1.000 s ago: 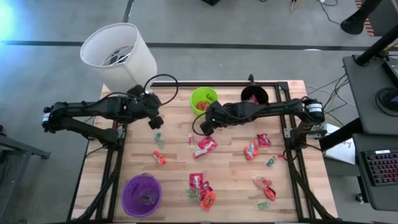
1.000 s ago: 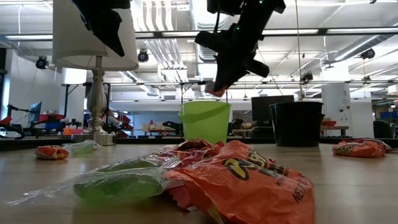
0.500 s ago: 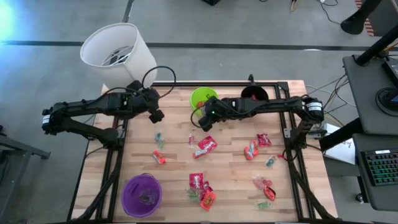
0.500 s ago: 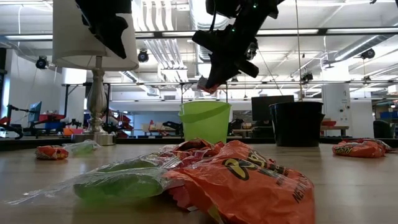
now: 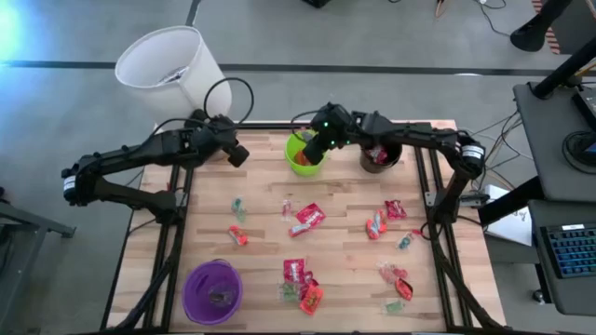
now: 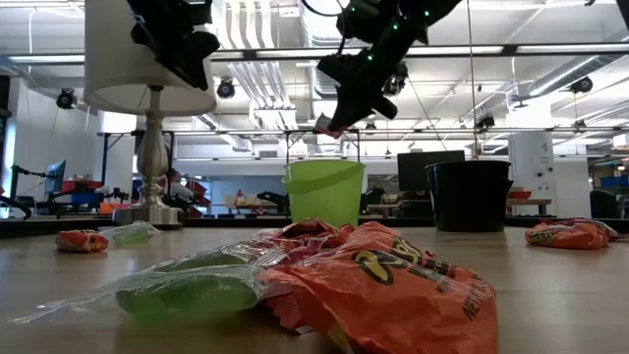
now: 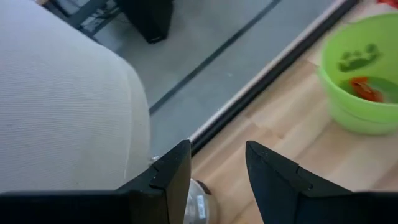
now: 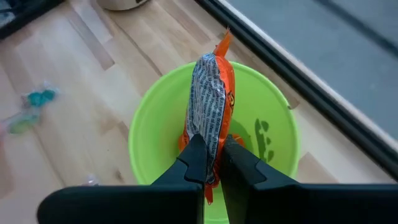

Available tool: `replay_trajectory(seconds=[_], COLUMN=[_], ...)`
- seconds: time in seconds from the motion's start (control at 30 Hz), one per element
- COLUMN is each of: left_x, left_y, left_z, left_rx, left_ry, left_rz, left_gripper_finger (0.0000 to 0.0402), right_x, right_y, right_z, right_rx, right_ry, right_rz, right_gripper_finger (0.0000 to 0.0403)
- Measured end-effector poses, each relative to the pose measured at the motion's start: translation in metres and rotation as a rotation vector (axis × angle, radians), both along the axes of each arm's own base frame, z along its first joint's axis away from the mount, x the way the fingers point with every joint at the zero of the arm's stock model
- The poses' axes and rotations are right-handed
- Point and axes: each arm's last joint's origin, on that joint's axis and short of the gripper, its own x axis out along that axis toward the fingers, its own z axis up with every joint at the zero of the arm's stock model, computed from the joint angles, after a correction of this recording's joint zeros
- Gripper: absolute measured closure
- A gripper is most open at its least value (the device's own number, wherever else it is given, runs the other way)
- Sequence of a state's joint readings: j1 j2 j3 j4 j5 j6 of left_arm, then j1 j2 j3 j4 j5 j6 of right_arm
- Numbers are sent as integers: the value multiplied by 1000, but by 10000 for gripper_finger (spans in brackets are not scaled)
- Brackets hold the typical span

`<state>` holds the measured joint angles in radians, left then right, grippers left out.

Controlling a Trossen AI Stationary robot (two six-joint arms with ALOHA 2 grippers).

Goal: Sort candy
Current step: Put the orange chocolate into the green bucket

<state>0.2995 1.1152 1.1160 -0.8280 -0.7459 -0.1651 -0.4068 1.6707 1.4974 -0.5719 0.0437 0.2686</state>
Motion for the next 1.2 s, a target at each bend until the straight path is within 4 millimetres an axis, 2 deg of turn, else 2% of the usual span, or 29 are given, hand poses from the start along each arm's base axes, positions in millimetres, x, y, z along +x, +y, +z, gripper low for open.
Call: replay_trajectory(seconds=[0.2,0.37,0.73,1.0,1.2], left_x=[-1,-1,0,4,6], left_y=[3,3,3,1,-1], left_z=[0,0,0,6,9], left_rx=[8,7,-4,-72,-124], left_ry=[2,-5,-9,-44,-81], left_rz=[22,19,7,-120,-186], left_gripper_finger=[264,264,264,261,234], right_x=[-7,-9,-8,-6,-3], right_y=[-21,-26,-25,-23,-6], right_z=[-7,-9,-8,17,43], right_rx=[94,86,79,95,111], right_ry=[-22,-15,-16,-95,-87], right_rz=[24,22,29,-14,18], right_gripper_finger=[385,376,281,255,254])
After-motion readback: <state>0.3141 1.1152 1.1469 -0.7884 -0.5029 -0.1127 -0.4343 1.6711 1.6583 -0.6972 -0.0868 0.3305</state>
